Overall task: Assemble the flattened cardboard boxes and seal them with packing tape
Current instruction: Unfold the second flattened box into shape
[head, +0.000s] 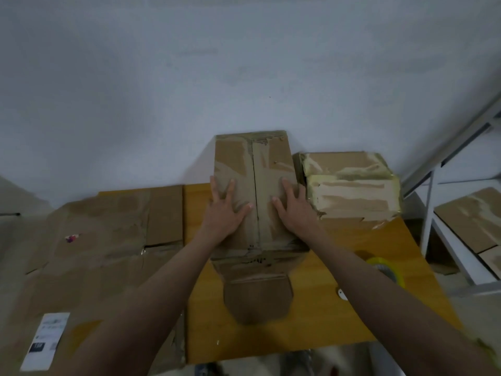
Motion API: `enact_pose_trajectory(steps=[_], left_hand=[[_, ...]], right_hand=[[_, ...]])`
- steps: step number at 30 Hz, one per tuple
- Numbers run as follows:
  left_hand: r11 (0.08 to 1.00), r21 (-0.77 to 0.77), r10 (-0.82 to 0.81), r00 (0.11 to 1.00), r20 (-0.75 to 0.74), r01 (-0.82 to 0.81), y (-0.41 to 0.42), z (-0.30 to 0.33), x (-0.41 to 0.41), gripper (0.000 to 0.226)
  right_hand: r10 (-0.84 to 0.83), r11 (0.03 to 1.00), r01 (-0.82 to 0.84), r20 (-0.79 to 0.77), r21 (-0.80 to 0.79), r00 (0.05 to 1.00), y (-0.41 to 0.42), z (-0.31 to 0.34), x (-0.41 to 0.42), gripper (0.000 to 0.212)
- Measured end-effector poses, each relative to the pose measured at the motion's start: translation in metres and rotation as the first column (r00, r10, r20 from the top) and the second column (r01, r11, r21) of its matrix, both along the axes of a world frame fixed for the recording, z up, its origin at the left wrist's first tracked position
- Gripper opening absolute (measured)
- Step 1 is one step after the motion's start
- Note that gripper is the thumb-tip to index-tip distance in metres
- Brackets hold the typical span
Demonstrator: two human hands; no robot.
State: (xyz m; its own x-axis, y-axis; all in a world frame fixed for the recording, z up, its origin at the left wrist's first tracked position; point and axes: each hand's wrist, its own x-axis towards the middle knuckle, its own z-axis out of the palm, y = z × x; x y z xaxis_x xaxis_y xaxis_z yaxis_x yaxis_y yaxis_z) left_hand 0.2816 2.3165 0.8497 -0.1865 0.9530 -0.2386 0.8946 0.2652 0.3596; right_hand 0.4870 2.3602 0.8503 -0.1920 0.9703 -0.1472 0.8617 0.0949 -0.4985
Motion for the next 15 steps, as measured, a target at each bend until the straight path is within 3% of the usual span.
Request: enact_pose_trajectory(steps=[5, 11, 15], left_hand=[[0.994, 0.039, -0.087, 0.974, -0.209, 0.097, -0.002, 0.009, -0.011, 0.082], [0.959, 0.169, -0.182, 0.949, -0.256, 0.229, 0.008, 0.054, 0.0, 0.075], [0.911, 0.218, -0.286, 0.918, -0.276, 0.35, 0.027, 0.077, 0.048, 0.074]], right_hand=[[0.056, 0.994, -0.062, 0.067, 0.091, 0.996, 0.001, 0.008, 0.002, 0.061], [0.058, 0.968, -0.079, 0.096, 0.237, 0.994, 0.004, 0.049, 0.009, 0.06], [-0.039, 0.965, 0.017, 0.079, 0.263, 0.996, -0.002, 0.06, 0.054, 0.056]])
